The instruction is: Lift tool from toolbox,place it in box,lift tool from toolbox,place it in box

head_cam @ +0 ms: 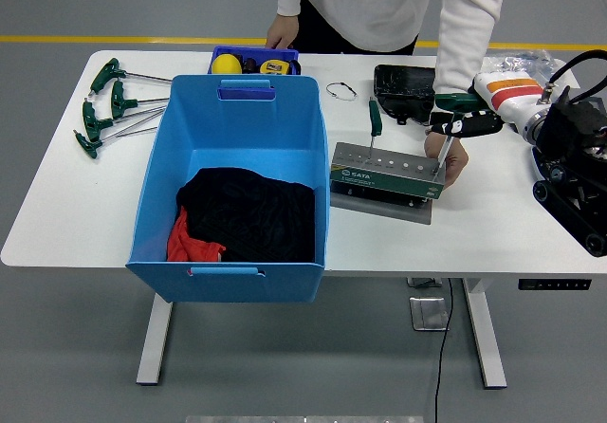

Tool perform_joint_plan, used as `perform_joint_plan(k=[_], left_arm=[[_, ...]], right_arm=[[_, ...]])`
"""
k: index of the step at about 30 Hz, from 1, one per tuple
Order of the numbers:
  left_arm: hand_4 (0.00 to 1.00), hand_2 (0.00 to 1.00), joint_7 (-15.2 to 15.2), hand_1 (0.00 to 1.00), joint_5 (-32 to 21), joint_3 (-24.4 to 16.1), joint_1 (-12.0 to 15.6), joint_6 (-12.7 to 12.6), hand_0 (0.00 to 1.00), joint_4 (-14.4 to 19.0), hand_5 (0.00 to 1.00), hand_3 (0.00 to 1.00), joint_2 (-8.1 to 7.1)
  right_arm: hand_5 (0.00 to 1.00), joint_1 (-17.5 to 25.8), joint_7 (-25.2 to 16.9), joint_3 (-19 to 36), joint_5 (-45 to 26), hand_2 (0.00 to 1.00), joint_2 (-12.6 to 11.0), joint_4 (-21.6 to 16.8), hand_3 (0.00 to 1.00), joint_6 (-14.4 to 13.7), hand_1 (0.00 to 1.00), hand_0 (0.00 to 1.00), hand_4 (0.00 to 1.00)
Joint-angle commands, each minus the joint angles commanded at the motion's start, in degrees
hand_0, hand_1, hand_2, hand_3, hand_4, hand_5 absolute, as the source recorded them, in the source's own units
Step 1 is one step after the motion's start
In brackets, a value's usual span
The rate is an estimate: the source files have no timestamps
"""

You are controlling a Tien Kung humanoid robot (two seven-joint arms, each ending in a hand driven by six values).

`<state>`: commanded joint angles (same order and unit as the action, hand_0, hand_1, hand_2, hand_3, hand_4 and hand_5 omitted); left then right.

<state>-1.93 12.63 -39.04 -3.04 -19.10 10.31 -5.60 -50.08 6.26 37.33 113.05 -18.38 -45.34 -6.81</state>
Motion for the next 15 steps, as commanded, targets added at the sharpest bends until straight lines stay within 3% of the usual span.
perform_joint_plan(k=[15], left_arm=[[0.825, 0.524, -0.31, 0.471, 1.08, -0.68, 0.20, -0.01, 0.507, 0.00, 0.767, 0.756, 0.01]], right_arm=[[0.828, 0.57, 2.99, -0.74, -1.05, 0.002, 0.56, -0.55, 0.002, -3.87, 0.002, 0.002, 0.998]])
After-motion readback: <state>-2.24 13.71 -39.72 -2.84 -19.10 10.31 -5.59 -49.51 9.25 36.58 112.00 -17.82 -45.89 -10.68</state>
